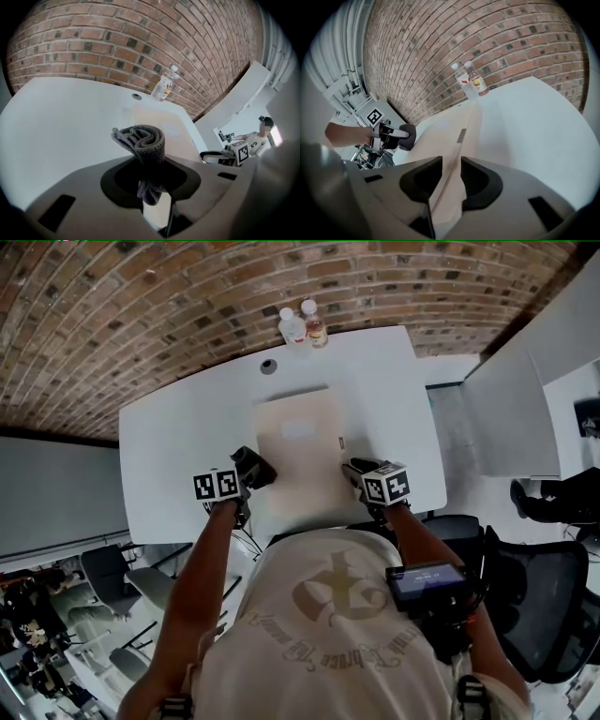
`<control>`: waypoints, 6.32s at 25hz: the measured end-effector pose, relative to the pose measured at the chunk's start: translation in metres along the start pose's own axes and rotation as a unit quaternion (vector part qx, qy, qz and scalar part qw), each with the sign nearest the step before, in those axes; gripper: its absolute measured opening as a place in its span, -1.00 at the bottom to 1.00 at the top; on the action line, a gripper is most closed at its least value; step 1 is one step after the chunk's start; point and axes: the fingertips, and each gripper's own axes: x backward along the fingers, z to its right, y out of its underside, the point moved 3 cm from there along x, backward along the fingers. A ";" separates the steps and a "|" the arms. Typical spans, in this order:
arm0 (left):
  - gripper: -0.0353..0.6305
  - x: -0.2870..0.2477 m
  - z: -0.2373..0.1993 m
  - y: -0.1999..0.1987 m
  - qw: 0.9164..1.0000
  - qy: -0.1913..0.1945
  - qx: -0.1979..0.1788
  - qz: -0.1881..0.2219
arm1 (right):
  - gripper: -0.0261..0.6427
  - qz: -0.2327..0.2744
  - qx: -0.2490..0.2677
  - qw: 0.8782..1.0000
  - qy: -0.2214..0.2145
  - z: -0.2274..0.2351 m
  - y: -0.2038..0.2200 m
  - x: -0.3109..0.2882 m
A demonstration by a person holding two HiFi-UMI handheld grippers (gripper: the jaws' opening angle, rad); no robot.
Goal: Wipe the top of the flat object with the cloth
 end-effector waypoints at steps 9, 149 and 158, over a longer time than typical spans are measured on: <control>-0.58 -0.030 0.093 0.018 0.995 0.077 -0.048 -0.033 | -0.51 0.032 -0.047 0.998 -0.020 0.038 -0.063 -0.017; -0.58 0.053 -0.054 0.086 0.986 0.073 0.095 0.112 | -0.44 -0.073 0.011 0.995 0.072 0.034 -0.081 -0.057; -0.58 0.023 -0.066 0.025 0.982 0.086 0.093 0.143 | -0.51 -0.056 -0.042 0.994 0.085 0.037 -0.080 -0.053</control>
